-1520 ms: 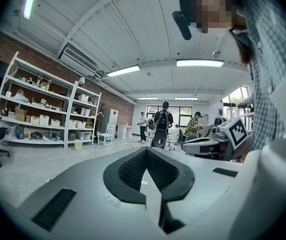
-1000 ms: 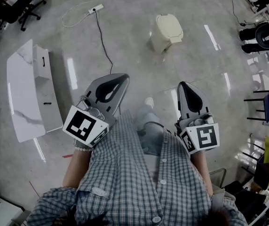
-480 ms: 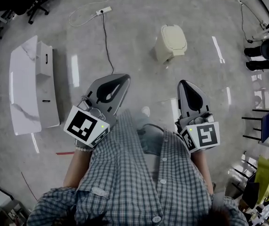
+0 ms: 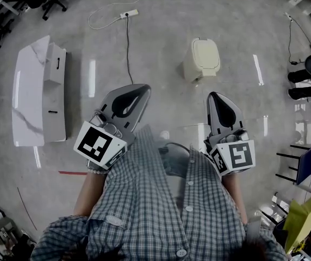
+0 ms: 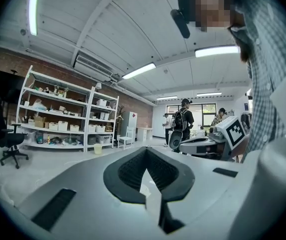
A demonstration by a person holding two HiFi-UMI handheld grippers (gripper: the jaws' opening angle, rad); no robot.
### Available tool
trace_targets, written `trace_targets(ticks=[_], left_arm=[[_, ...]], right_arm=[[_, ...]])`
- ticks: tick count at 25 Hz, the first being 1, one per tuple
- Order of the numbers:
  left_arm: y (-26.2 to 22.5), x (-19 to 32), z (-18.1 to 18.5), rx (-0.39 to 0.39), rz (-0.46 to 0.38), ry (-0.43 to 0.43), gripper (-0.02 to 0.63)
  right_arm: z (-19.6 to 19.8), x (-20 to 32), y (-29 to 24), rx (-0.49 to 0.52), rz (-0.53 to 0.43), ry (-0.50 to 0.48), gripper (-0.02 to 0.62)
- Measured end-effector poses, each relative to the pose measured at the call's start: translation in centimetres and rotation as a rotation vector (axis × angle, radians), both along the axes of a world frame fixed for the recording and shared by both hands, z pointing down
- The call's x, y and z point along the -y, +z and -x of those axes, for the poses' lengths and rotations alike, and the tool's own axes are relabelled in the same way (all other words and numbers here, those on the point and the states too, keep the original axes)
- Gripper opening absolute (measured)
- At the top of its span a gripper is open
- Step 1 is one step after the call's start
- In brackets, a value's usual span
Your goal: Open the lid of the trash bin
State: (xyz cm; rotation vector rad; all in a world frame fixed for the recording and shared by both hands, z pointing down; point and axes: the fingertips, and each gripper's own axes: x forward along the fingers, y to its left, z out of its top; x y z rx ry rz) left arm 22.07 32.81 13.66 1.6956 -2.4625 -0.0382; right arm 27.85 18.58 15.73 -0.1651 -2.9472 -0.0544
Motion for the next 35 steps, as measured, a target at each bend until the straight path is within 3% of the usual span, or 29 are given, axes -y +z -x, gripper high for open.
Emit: trace_targets(ticks=[18, 24, 35], left_arm=[[-0.6, 2.9, 2.1, 0.002, -0.019, -0.075, 0.005], [-0.2, 3.0, 2.4, 0.028, 0.021, -0.065, 0.005], [0.6, 3.4, 8.3, 0.0, 0.019, -0.034, 0.005]], right_arm=[[2.1, 4.2, 0.8, 0.01, 0.015, -0.033, 0.017], [2.3, 3.9, 1.3, 0.003, 0.019, -0.036, 0.018], [7.4, 4.3, 2.2, -0.02, 0.026, 0.006, 0.017]])
